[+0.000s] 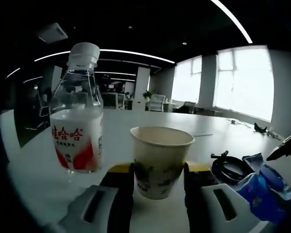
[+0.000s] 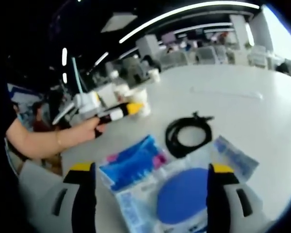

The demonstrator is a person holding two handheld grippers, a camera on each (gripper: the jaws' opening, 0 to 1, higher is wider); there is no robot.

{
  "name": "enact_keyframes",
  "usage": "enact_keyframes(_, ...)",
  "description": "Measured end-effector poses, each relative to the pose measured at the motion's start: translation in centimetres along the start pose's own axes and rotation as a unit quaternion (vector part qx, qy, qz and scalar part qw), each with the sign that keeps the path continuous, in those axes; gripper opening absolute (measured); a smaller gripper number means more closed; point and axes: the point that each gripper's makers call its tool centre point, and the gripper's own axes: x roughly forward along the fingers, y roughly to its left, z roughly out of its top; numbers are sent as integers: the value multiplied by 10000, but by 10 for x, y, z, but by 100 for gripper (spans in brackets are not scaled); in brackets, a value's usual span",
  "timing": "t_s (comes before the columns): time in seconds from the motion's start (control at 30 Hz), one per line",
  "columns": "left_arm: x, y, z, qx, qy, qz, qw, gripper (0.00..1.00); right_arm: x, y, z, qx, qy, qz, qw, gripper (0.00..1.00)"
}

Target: Arrange the tabletop items into an orderly group along one side of the table until the central work area is clear of visible clutter.

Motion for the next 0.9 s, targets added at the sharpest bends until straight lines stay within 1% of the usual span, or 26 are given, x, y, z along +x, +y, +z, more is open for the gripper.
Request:
enact_keyframes(0.1, 2, 2, -2, 32, 4, 29, 10000, 39, 1, -2, -1, 7, 14, -7, 10000, 93)
enact_keyframes(0.27, 6, 4, -9, -72, 43, 72, 9999, 39, 2, -3, -4, 21, 70, -38, 10000, 92)
enact_keyframes(0.47, 7, 2, -9, -52, 46, 76, 9999, 39, 2, -4, -3, 69, 30, -59, 10000, 91)
enact_keyframes(0.63, 7, 4, -16, -52, 225, 105, 9997, 38, 2, -5, -5, 92, 68, -95, 9999, 91)
enact_keyframes(0.7, 7, 6, -19, -71, 305, 141, 9994, 41, 2, -5, -7, 82, 90, -100, 9999, 90)
enact_keyframes(0.77, 6, 7, -19, -77, 277, 175, 9994, 47, 1, -5, -8, 104, 111, -101, 9998, 90)
enact_keyframes(0.8, 5, 7, -19, -69, 279, 215, 9994, 49, 1, -6, -8, 113, 102, -111, 9998, 90)
enact_keyframes(0.9, 4, 6, -19, -70, 307, 201, 9993, 52, 1, -7, -6, 129, 50, -124, 9998, 90)
